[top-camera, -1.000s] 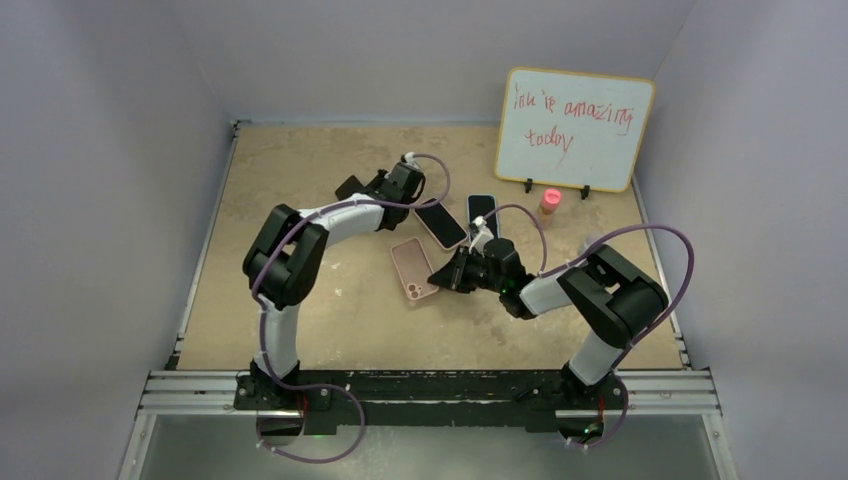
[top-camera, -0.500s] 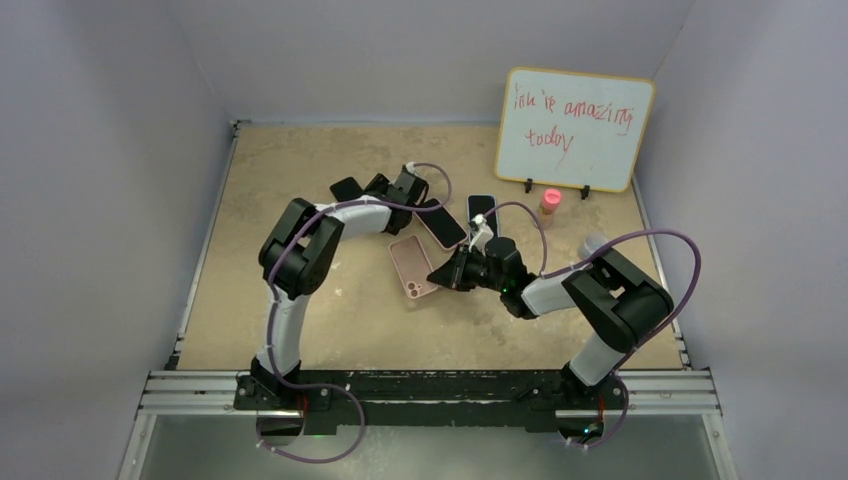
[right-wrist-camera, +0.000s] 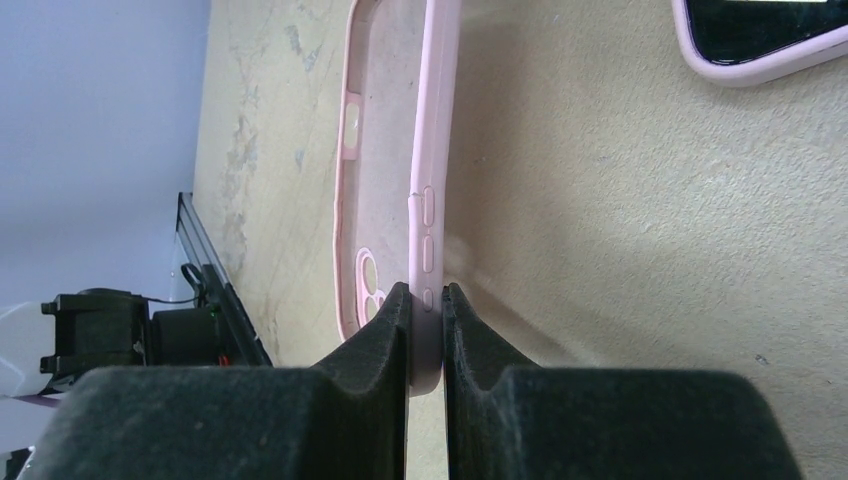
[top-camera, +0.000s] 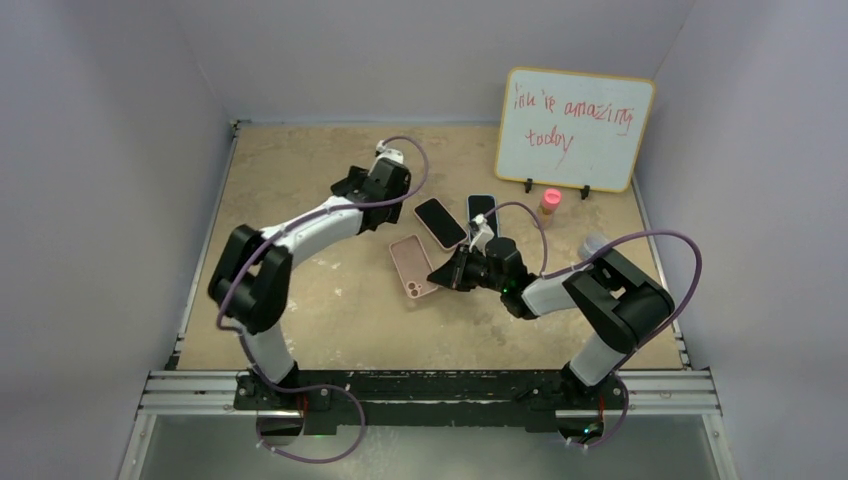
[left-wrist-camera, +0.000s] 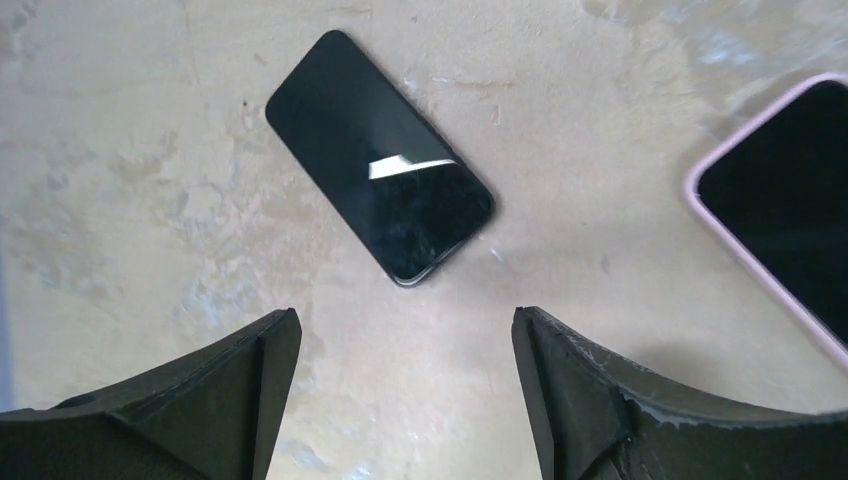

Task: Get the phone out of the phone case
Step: Place the phone at the center of the board, then place the phone case at the center of the board.

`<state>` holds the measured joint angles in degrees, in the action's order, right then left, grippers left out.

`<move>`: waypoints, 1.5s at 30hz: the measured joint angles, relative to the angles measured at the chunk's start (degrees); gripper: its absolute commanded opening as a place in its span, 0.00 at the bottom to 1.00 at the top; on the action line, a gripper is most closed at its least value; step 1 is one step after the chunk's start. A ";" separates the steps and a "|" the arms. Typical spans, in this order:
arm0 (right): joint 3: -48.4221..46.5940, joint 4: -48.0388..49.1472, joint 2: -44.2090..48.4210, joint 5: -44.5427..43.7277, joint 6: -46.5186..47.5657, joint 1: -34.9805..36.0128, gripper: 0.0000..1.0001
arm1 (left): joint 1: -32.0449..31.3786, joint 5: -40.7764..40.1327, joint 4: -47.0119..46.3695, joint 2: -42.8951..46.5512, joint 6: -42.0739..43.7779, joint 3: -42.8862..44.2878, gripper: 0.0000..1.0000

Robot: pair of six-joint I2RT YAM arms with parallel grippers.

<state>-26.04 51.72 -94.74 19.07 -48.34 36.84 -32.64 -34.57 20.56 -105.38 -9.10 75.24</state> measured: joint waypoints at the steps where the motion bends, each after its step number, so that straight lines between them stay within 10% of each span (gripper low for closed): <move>1: 0.07 -0.02 0.11 -0.07 0.00 0.00 0.00 | 0.02 0.83 -0.26 2.54 -1.79 -1.86 0.80; 10: 0.42 1.49 1.33 -1.60 -0.39 0.00 0.00 | 0.07 15.06 -7.69 28.59 -20.61 -26.29 0.78; 20: 0.81 4.35 1.33 -1.57 -1.57 0.20 0.00 | 0.11 31.95 -20.79 29.92 -35.47 -40.63 0.69; 29: 0.79 3.65 1.36 -1.51 -1.05 2.56 0.00 | 0.11 36.37 -29.18 28.24 -39.28 -42.42 0.30; 37: -0.57 -2.93 2.21 -1.44 1.64 5.75 0.00 | 0.07 35.93 -25.88 32.96 -39.98 -46.36 0.66; 45: -1.81 -13.44 7.41 -1.46 6.64 11.78 0.00 | 0.07 27.12 -11.58 51.60 -35.50 -43.98 0.74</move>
<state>-27.86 38.28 -87.33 17.61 -41.69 48.62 -32.58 -7.44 8.97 -53.78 -44.60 31.27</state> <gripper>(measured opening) 0.142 0.720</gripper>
